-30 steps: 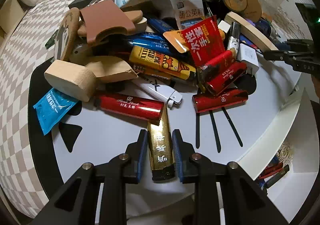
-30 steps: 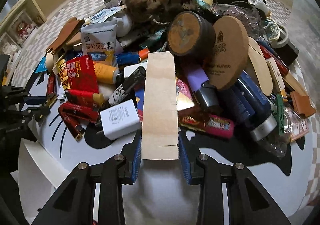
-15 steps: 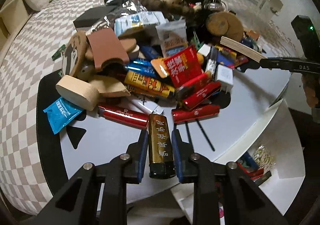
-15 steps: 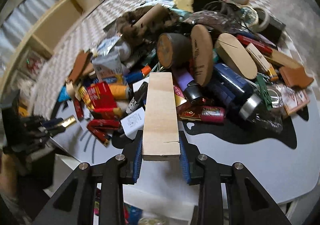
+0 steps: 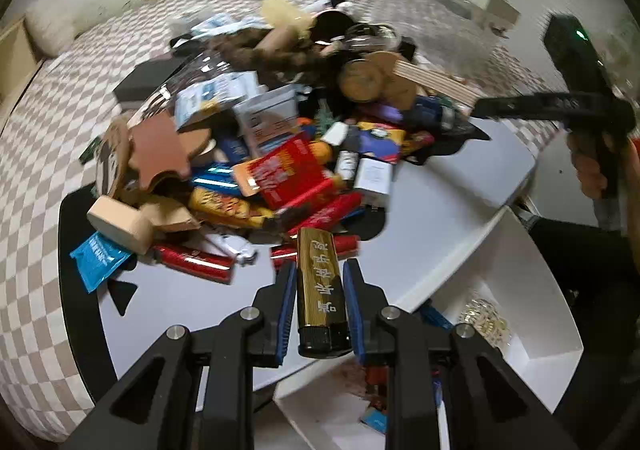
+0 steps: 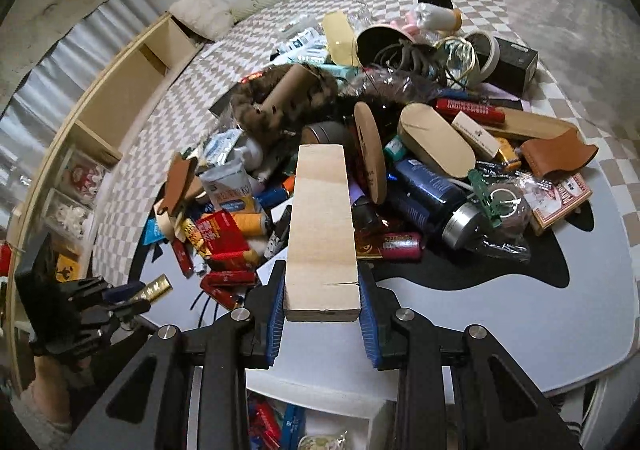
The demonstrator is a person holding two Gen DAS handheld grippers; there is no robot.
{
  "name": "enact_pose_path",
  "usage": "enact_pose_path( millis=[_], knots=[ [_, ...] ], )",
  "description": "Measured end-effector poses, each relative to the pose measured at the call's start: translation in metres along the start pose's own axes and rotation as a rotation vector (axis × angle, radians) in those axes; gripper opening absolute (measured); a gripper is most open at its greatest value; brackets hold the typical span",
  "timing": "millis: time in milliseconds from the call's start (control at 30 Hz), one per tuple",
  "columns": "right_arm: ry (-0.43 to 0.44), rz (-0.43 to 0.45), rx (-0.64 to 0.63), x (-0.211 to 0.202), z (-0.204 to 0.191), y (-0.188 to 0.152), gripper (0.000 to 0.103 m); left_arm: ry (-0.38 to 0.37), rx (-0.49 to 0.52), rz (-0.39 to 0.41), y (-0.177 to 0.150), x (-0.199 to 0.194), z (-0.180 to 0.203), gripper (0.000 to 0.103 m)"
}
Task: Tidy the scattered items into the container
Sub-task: 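Lift and carry the gold lighter and wooden block toward the white box, then drop the gold lighter into the box with the left tool while the right tool carries the block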
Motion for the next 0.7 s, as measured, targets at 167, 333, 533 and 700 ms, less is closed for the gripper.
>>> enact_pose_path(
  millis=[167,333,533,700],
  knots=[
    [0.005,0.0,0.003,-0.004,0.003,0.001,0.033,-0.102,0.054,0.008,-0.001,-0.008,0.036,0.024],
    [0.006,-0.01,0.001,-0.002,0.004,-0.001,0.033,-0.23,0.077,-0.045,-0.02,-0.002,0.072,0.024],
    [0.042,-0.028,-0.021,-0.002,-0.007,-0.006,0.033,-0.347,0.15,-0.156,-0.056,0.011,0.114,0.024],
    [0.088,-0.052,-0.065,-0.002,-0.025,-0.016,0.033,-0.42,0.202,-0.24,-0.085,0.018,0.144,0.024]
  ],
)
Point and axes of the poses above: each gripper's, at about its wrist camera, not at the fingertips, and x roughly the way its jaws point, z to its right, y to its top, the point moved 8 cm from there along x, roughly the way its jaws point, and after that the axes turned 15 degrees about z, right-handed, at the moved point
